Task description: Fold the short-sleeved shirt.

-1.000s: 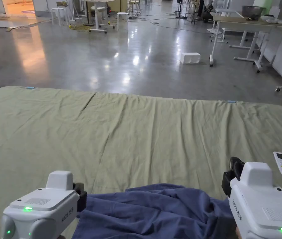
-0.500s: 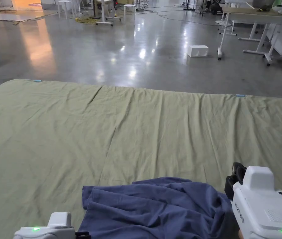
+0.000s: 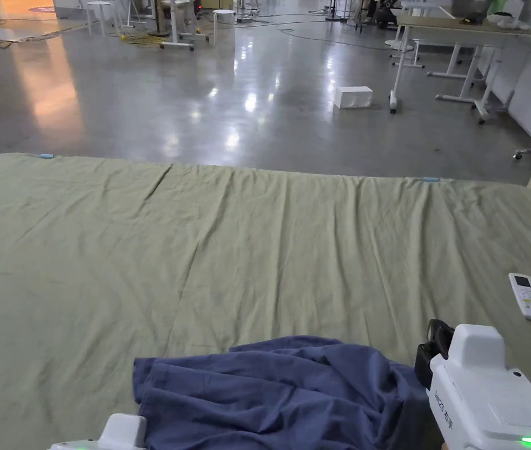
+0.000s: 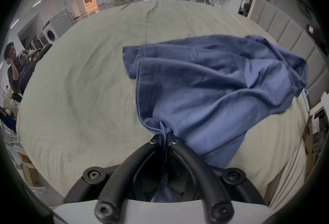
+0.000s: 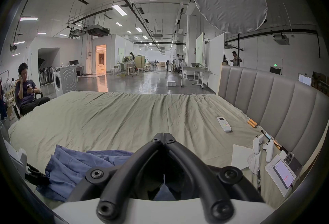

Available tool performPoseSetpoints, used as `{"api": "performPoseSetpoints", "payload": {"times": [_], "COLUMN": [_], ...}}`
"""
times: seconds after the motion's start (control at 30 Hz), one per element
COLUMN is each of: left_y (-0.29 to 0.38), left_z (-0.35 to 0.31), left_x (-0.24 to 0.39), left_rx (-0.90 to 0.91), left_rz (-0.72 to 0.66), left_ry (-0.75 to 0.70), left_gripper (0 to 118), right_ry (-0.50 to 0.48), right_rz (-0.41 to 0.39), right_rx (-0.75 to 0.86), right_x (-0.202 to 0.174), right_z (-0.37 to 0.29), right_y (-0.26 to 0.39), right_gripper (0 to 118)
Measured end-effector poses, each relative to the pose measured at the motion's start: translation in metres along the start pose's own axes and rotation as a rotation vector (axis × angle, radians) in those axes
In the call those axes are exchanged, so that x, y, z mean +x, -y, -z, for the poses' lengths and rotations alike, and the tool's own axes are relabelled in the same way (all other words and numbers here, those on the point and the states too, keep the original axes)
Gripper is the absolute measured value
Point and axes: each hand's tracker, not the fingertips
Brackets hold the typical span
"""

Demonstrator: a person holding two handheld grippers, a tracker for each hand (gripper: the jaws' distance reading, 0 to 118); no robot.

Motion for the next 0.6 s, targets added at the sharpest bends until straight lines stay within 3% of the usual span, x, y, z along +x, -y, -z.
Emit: {"api": "performPoseSetpoints", "payload": {"times": [0.1,0.2,0.23,0.3,0.37,0.4,0.43,0.47,0.6], "left_y": [-0.006,-0.017,-0.020,-0.029,-0.035,-0.039,-0.040,-0.041,-0.038], "left_z": [-0.015,-0.021,-0.023,-0.028,-0.030,-0.028,-0.027,-0.027,-0.028], "left_x": [-0.002,-0.012,-0.013,-0.015,-0.015,-0.017,-0.017,-0.017,-0.008], "left_rx": [0.073,0.108,0.120,0.145,0.154,0.157,0.158,0.156,0.144], "left_rz": [0.001,0.012,0.000,-0.015,-0.017,-0.020,-0.021,-0.020,-0.012], "left_ry": [-0.022,-0.012,-0.004,-0.014,-0.015,-0.013,-0.011,-0.011,-0.018], "left_gripper": [6,6,6,6,6,6,6,6,6], "right_ry": [0.017,0.025,0.025,-0.009,-0.024,-0.037,-0.051,-0.068,-0.073], "right_rz": [0.010,0.055,0.029,0.012,-0.021,-0.027,-0.038,-0.055,-0.060], "right_rx": [-0.041,-0.198,-0.175,-0.312,-0.404,-0.455,-0.499,-0.559,-0.674], "right_x": [0.021,0.044,0.049,0.059,0.064,0.066,0.066,0.065,0.058], "right_z": [0.010,0.030,0.037,0.058,0.075,0.087,0.096,0.107,0.143], "right_y": [-0.004,-0.003,-0.005,0.000,0.007,0.014,0.020,0.030,0.063], "right_gripper": [0,0,0,3,27,51,66,75,76]}}
